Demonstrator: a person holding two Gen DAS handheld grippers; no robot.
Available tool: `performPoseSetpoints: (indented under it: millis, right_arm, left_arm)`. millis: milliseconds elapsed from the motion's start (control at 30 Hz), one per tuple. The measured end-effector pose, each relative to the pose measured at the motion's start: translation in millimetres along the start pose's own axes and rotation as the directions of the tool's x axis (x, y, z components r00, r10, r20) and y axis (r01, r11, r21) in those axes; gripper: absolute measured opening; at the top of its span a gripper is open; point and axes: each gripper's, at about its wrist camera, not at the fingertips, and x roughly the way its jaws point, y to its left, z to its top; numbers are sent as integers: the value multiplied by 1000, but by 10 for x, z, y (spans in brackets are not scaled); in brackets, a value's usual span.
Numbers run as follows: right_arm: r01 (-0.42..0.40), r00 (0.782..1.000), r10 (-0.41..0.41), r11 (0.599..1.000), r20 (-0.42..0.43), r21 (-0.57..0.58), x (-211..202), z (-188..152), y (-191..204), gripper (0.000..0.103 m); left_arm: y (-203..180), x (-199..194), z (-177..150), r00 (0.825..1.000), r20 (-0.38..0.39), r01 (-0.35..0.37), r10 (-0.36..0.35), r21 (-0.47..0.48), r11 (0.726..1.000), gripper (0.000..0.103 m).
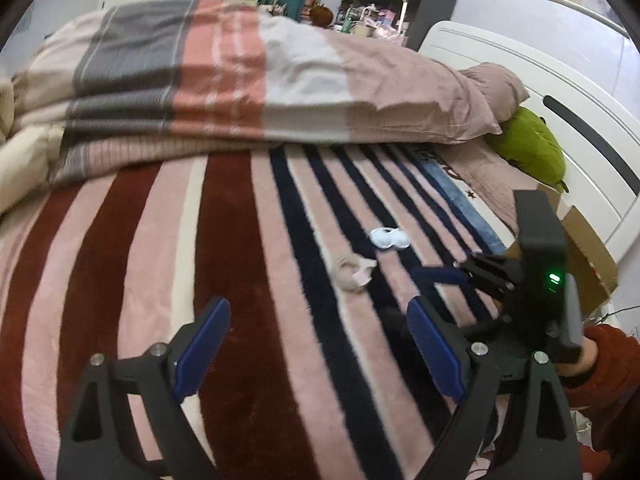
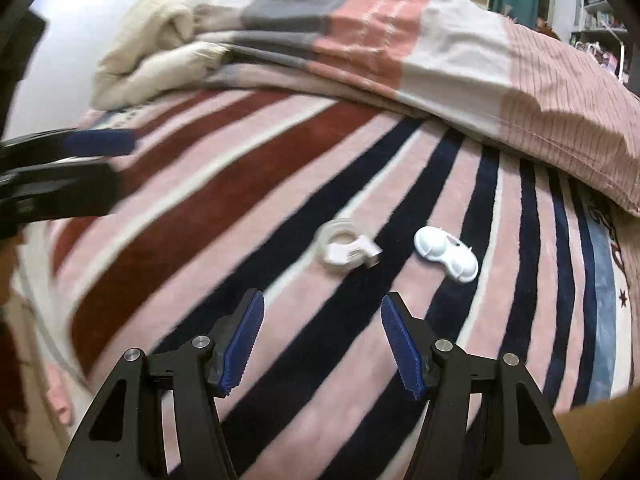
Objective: Organize rigid objects
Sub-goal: 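Move the right tool back over the white tape roll, then grasp the white tape roll with the right tool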
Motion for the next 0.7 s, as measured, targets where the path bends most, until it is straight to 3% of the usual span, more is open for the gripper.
performPoseSetpoints:
  millis: [100,333,400,700]
  right_arm:
    - [26,1000,-26,1000,10,11,203,39,-84,58]
    - [-3,1000,4,1000,20,-14,429,75,-100,56]
    - [-21,1000,21,1000,22,-15,443,84,-94,35]
    - [-71,996,72,997,60,-34,100,6,71,35]
  left_arm:
    - [80,92,-34,1000,-14,8,-8,-20,1000,88]
    - [128,229,-48,999,-37,12,-13,-36,999,88]
    - [125,233,-45,999,-39,12,-13,-38,999,88]
    - [-57,142,-7,999,-38,35,-36,-17,999,88]
